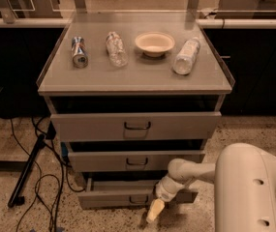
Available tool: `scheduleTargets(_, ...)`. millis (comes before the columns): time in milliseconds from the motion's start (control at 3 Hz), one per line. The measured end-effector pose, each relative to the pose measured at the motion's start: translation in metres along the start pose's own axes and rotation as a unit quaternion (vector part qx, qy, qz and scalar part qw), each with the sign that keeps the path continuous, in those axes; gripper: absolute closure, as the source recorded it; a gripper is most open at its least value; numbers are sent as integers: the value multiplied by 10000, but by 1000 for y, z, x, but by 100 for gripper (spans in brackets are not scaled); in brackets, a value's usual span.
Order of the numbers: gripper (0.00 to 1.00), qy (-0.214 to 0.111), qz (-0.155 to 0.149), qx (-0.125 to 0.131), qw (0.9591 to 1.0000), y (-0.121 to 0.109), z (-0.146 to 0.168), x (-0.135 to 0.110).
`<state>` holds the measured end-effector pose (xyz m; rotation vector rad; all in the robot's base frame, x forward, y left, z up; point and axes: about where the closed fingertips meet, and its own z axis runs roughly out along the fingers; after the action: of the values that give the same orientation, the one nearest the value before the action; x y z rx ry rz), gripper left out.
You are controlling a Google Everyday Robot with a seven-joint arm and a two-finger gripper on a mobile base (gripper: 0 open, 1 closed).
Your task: Open bottom drawer
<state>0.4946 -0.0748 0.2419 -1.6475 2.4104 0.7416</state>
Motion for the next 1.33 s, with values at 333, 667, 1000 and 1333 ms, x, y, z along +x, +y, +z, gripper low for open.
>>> scheduleTargets(333, 0, -73, -65, 328, 9994, -40, 17, -28)
scheduleTargets(667, 0, -72, -65, 328, 9994, -40, 17, -28)
scheduleTargets(1000, 0, 188, -34, 216, 9996, -41, 33, -4)
scheduleTargets(1333, 0, 381, -44, 180, 9991, -38, 34, 16)
